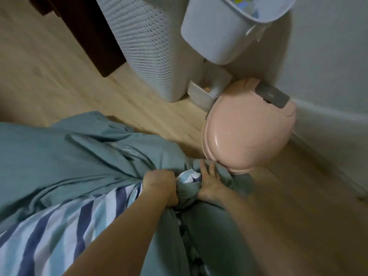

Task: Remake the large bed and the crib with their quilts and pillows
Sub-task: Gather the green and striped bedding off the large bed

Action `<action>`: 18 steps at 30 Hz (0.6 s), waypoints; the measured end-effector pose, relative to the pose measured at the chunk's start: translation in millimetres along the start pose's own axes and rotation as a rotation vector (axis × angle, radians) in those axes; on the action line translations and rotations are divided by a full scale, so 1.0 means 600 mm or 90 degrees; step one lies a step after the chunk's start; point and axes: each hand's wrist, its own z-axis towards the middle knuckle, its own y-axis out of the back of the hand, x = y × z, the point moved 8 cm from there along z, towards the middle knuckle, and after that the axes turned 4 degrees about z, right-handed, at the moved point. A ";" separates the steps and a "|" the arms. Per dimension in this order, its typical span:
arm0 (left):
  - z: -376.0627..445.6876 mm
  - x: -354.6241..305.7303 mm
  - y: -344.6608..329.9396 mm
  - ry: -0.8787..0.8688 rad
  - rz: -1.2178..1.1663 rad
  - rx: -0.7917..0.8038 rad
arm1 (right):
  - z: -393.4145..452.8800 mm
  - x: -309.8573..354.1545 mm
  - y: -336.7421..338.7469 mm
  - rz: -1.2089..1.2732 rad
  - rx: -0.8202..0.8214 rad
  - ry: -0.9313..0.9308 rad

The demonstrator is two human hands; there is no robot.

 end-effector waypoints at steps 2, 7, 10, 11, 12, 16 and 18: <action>0.046 0.004 -0.025 0.010 -0.003 0.007 | 0.069 0.015 -0.003 -0.147 -0.044 0.103; 0.133 0.038 -0.040 -0.061 0.145 -0.062 | 0.190 0.017 -0.047 0.067 0.097 0.061; 0.166 0.055 -0.058 -0.089 0.184 -0.020 | 0.215 0.011 -0.075 0.056 0.147 0.035; 0.171 0.061 -0.063 -0.079 0.169 -0.005 | 0.226 0.011 -0.078 0.055 0.132 0.043; 0.175 0.065 -0.064 -0.067 0.147 0.008 | 0.236 0.013 -0.078 0.079 0.099 0.067; 0.194 0.076 -0.071 -0.051 0.071 0.017 | 0.263 0.022 -0.075 0.102 0.033 0.130; 0.203 0.072 -0.077 -0.055 0.078 0.003 | 0.274 0.011 -0.086 0.010 0.053 0.094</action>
